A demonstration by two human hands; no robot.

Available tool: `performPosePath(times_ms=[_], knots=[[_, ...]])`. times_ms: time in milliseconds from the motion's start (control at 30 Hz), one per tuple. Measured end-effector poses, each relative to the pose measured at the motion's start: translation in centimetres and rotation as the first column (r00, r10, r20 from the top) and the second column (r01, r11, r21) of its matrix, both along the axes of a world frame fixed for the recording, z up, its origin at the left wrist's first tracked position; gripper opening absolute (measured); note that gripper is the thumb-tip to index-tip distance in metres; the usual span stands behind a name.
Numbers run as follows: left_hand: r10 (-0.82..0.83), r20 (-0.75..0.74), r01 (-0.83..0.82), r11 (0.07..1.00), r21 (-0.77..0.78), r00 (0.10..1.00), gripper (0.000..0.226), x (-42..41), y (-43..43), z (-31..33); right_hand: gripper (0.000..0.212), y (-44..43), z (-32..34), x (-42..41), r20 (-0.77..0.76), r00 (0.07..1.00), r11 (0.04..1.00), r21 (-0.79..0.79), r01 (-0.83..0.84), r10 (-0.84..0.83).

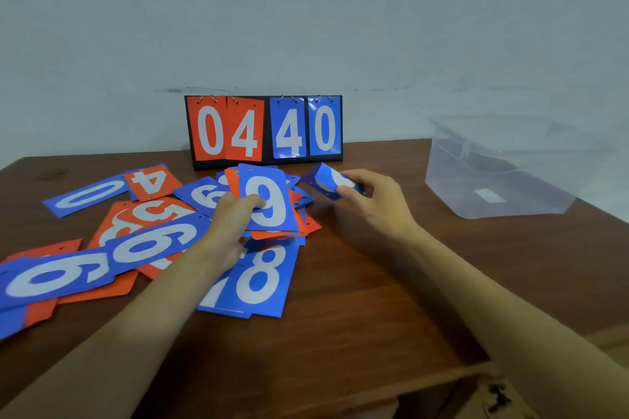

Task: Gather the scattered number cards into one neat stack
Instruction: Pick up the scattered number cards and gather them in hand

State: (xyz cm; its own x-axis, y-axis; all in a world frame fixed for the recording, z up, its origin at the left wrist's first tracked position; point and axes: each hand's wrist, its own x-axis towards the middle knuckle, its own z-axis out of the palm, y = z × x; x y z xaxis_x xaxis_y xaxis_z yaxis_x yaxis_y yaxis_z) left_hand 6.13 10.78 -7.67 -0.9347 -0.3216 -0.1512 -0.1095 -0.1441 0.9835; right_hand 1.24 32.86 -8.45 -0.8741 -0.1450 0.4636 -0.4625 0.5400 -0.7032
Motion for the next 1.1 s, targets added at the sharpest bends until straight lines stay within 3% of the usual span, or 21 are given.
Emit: performPosePath(times_ms=[100, 200, 267, 333, 433, 533, 667, 800, 900, 1000, 1100], knots=[[-0.018, 0.008, 0.017, 0.997, 0.082, 1.000, 0.027, 0.6, -0.4, 0.5, 0.031, -2.2, 0.6, 2.1, 0.017, 0.983, 0.983, -0.020, -0.181, 0.181], [-0.077, 0.001, 0.075, 0.977, 0.201, 0.997, 0.027, 1.4, -0.8, 0.7, 0.043, -4.3, 1.4, 4.1, -0.014, 0.937, 0.902, 0.278, -0.332, 0.349], [-0.099, -0.040, 0.104, 0.984, 0.146, 0.994, 0.033, 1.5, -1.3, 0.4, 0.044, -5.7, 1.5, 4.6, 0.003, 0.898, 0.831, 0.378, -0.408, 0.440], [-0.070, -0.111, 0.075, 0.996, 0.042, 0.991, 0.031, 1.6, -2.0, 0.1, 0.033, -6.8, 1.5, 4.7, 0.030, 0.872, 0.818, 0.333, -0.470, 0.489], [-0.010, -0.165, 0.012, 1.000, 0.013, 0.986, 0.023, 1.5, -3.7, 0.1, 0.018, -7.8, 1.5, 3.8, -0.018, 0.909, 0.888, 0.220, -0.403, 0.417], [0.050, -0.162, -0.040, 0.997, 0.066, 0.986, 0.012, 1.1, -6.0, 0.4, 0.028, -8.3, 1.2, 2.0, 0.064, 0.973, 0.922, 0.312, -0.231, 0.222], [0.187, -0.132, -0.162, 0.970, 0.182, 0.973, 0.011, 0.9, -8.6, -0.2, 0.062, -9.2, 0.1, 0.5, 0.280, 0.944, 0.858, 0.426, -0.287, 0.176], [0.299, -0.109, -0.269, 0.937, 0.224, 0.948, 0.005, 1.2, -10.0, -0.4, 0.070, -11.7, -0.4, 0.6, 0.253, 0.952, 0.800, 0.526, -0.287, 0.175], [0.311, -0.084, -0.279, 0.922, 0.270, 0.947, 0.004, 1.6, -10.8, 0.0, 0.077, -12.5, -0.5, 0.5, 0.257, 0.958, 0.701, 0.660, -0.272, 0.130], [0.310, -0.071, -0.281, 0.921, 0.270, 0.948, 0.003, 1.9, -11.0, 0.1, 0.062, -11.8, -0.4, 0.6, 0.205, 0.972, 0.721, 0.656, -0.224, 0.115], [0.310, -0.074, -0.286, 0.929, 0.237, 0.948, 0.021, 2.0, -10.3, 0.1, 0.044, -10.5, -0.2, 1.0, 0.208, 0.968, 0.774, 0.586, -0.240, 0.143]])
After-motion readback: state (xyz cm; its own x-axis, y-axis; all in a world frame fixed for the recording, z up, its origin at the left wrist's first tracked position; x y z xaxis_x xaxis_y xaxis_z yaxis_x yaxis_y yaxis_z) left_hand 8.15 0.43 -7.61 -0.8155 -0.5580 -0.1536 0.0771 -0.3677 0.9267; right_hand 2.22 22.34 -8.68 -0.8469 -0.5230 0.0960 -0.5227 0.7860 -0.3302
